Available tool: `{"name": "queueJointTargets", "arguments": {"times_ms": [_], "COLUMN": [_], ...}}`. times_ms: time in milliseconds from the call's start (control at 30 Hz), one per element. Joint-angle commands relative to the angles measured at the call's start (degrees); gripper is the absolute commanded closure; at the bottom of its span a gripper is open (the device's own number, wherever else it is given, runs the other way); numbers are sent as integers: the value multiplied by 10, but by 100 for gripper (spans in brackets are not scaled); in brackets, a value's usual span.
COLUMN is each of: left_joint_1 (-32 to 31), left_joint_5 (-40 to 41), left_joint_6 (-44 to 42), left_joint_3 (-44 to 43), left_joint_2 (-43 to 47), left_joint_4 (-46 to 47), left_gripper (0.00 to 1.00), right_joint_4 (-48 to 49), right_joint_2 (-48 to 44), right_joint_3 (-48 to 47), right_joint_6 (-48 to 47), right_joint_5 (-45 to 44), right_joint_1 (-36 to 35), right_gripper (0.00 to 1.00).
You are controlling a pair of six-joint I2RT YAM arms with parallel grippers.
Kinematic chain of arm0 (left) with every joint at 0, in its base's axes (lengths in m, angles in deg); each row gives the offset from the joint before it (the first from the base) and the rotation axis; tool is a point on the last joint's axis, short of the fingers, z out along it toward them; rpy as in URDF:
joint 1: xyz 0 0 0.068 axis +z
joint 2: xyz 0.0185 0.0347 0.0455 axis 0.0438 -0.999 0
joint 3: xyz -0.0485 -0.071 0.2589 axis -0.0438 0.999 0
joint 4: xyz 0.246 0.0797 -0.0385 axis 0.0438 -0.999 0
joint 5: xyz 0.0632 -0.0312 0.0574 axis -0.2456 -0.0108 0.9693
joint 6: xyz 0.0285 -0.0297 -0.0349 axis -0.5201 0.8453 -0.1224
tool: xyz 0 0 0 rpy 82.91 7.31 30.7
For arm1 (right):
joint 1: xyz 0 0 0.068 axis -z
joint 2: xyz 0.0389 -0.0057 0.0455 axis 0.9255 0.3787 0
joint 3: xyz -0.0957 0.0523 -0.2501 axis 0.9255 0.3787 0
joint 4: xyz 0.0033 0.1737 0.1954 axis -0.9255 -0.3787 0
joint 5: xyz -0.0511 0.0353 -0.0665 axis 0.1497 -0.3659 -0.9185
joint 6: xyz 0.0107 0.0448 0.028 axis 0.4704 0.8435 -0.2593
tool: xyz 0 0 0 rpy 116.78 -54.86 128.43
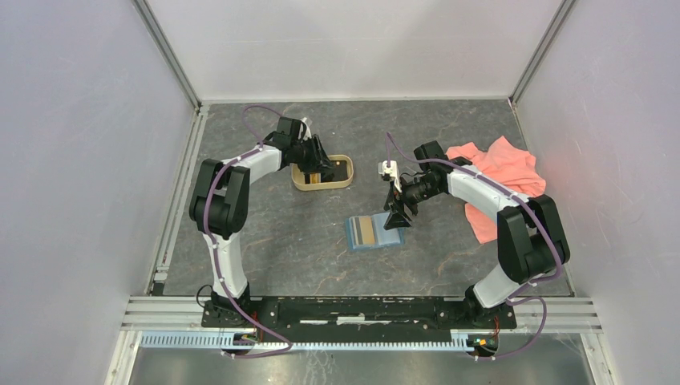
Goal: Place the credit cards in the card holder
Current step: Pick up the credit card from the storage box.
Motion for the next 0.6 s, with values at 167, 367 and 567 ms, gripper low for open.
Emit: {"name": "queueJointTargets", "arguments": {"times_ms": [167, 367, 567], "left_joint_1": [-12, -12, -12], "left_joint_5": [-43, -89, -116], "left_joint_6": [0, 38, 74], "left_joint_3": [-30, -17, -2], "left_joint_2": [-30, -24, -11], "left_joint_4": [1, 55, 105], "left_gripper": [53, 54, 55], "right_joint_4": [-6, -8, -8], "right_joint_2": [5, 6, 3], "right_joint_3": [-23, -23, -23], "right_joint_6": [-13, -14, -16], "right_joint_5": [16, 16, 17], "right_joint_1": [3, 3, 4], "right_gripper": [25, 25, 25]}}
